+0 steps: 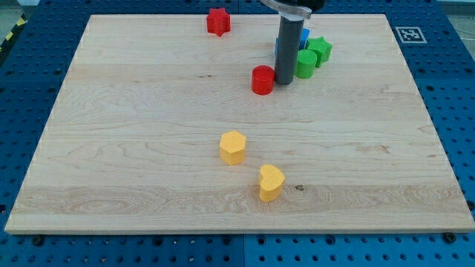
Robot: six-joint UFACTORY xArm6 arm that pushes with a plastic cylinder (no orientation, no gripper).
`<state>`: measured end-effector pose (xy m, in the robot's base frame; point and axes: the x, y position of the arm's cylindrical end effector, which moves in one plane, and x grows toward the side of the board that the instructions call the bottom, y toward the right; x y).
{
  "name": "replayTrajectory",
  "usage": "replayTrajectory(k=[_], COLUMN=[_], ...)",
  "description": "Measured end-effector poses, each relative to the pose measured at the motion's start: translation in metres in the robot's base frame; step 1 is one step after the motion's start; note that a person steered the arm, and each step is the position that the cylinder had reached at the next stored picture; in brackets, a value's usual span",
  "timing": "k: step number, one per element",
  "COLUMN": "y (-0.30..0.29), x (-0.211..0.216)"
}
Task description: Place red circle to the left of green circle
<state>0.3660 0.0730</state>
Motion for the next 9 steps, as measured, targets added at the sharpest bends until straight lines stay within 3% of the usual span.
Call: replayTrajectory(k=[2, 3, 9], y=[0.005, -0.028, -0.073], x=[0.020, 0.041, 0.000])
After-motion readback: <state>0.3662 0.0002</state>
